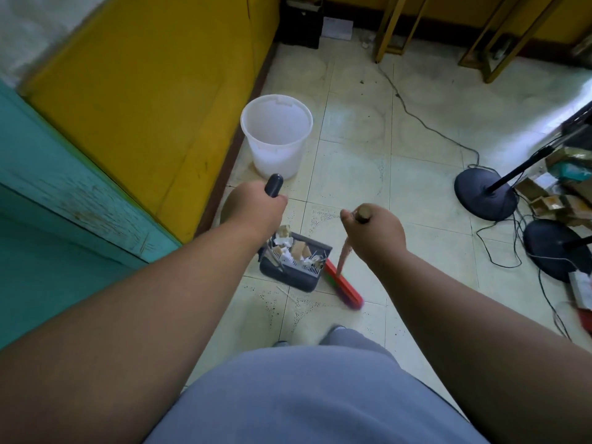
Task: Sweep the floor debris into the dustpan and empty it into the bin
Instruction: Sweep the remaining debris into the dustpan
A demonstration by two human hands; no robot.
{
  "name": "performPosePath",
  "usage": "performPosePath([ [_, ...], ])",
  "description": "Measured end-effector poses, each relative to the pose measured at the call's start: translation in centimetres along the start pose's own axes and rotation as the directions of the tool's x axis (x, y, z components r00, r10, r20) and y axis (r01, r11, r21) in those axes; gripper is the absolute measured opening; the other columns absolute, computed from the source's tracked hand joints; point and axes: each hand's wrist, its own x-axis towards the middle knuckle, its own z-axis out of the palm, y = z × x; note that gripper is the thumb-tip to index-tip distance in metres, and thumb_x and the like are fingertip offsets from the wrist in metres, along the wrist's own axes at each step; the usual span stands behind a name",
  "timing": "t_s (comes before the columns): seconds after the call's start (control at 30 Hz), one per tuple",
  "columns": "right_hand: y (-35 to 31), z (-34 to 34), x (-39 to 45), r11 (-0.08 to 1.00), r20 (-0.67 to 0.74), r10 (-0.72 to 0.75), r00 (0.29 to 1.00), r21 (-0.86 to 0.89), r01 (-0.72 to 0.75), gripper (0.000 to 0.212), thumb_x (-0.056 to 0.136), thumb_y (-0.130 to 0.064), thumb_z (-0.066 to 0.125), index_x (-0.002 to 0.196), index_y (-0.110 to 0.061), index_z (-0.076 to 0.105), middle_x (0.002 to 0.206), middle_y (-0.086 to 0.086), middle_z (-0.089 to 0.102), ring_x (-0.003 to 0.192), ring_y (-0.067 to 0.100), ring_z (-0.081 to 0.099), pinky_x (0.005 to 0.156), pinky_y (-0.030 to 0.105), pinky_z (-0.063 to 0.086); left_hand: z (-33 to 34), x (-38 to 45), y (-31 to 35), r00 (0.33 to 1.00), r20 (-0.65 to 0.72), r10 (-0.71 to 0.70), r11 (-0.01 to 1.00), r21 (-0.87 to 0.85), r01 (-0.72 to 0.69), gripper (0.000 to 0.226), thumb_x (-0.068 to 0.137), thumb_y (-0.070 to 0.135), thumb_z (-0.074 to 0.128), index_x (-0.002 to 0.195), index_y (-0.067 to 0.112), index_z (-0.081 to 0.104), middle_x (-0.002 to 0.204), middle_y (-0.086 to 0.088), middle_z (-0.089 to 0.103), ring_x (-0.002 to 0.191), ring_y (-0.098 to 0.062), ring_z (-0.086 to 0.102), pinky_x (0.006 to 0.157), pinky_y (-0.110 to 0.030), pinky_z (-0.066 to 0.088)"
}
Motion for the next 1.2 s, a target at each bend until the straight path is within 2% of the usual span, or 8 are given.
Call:
performPosePath([
  [0.2,1.6,2.3,-0.1,0.998,0.287,-0.059,0.956,0.018,0.057,0.031,0.09,-0.039,0.057,0.069,-0.018,0.061,0.071,0.003,0.065,0.066,0.019,0.06,0.055,0.025,0.045,1.1,-0.5,2.3,0.999,0.019,0.047,0.991,-0.127,-0.044,0.031,0.09,0.037,0.063,0.067,0.02,0.05,0.063,-0.003,0.052,0.062,-0.026,0.059,0.056,-0.033,0.051],
  [0.33,2.7,2.4,0.3,0.988,0.435,-0.137,0.89,0.123,0.092,0.018,0.088,-0.035,0.065,0.1,-0.022,0.065,0.093,-0.003,0.065,0.087,0.019,0.062,0.075,0.03,0.052,2.5,-1.0,4.5,0.999,-0.024,0.048,0.99,-0.131,-0.051,0.031,0.09,0.039,0.063,0.068,0.022,0.049,0.062,0.002,0.049,0.057,-0.016,0.047,0.055,-0.026,0.036],
  [0.53,3.1,1.2,2.2,0.979,0.476,-0.203,0.856,0.122,0.164,0.053,0.089,-0.039,0.065,0.138,-0.031,0.045,0.117,0.0,0.058,0.099,0.018,0.055,0.082,0.023,0.039,3.2,-0.8,9.1,0.992,-0.093,0.082,0.987,-0.134,-0.094,0.029,0.091,0.04,0.062,0.074,0.021,0.05,0.064,0.006,0.046,0.057,-0.009,0.042,0.051,-0.025,0.03],
  [0.67,3.9,0.3,4.6,0.975,0.437,-0.211,0.874,0.034,0.219,0.019,0.092,-0.035,0.052,0.106,-0.026,0.061,0.096,-0.006,0.061,0.089,0.02,0.06,0.077,0.029,0.051,3.4,-0.3,10.5,0.985,-0.113,0.13,0.99,-0.034,-0.134,0.024,0.094,0.039,0.058,0.083,0.019,0.052,0.066,0.009,0.043,0.058,-0.005,0.04,0.05,-0.022,0.028],
  [0.77,4.6,-0.6,6.0,0.989,0.397,-0.134,0.908,-0.006,0.149,0.024,0.089,-0.034,0.047,0.069,-0.023,0.05,0.07,-0.001,0.058,0.072,0.024,0.061,0.065,0.034,0.053,3.4,0.0,10.0,0.985,-0.123,0.117,0.993,0.025,-0.115,0.024,0.095,0.037,0.056,0.078,0.02,0.052,0.066,0.007,0.045,0.058,-0.005,0.041,0.05,-0.022,0.028],
  [0.93,5.4,-1.5,6.8,0.997,0.315,-0.025,0.949,-0.055,0.045,0.031,0.089,-0.04,0.046,0.065,-0.022,0.049,0.065,0.001,0.057,0.064,0.023,0.059,0.055,0.033,0.048,4.4,-0.9,8.0,0.986,-0.162,0.041,0.998,0.059,-0.032,0.034,0.094,0.035,0.056,0.065,0.023,0.043,0.063,0.002,0.048,0.056,-0.01,0.043,0.049,-0.024,0.027],
  [1.03,5.5,-1.5,6.3,0.999,0.26,0.024,0.965,-0.033,-0.016,0.031,0.089,-0.035,0.046,0.065,-0.015,0.052,0.063,0.004,0.057,0.06,0.024,0.055,0.049,0.026,0.037,4.6,-1.9,6.3,0.987,-0.155,0.038,0.998,0.057,-0.029,0.029,0.094,0.034,0.056,0.07,0.021,0.049,0.063,0.0,0.05,0.056,-0.011,0.046,0.049,-0.024,0.031],
  [1.2,4.9,-0.8,3.2,0.995,0.131,0.097,0.987,0.002,-0.099,0.031,0.087,-0.03,0.047,0.06,-0.014,0.047,0.062,0.007,0.055,0.061,0.028,0.053,0.053,0.03,0.039,3.3,-3.5,1.9,0.99,-0.099,0.097,0.991,0.104,-0.086,0.023,0.094,0.037,0.057,0.081,0.019,0.055,0.064,0.002,0.049,0.057,-0.012,0.047,0.057,-0.028,0.038],
])
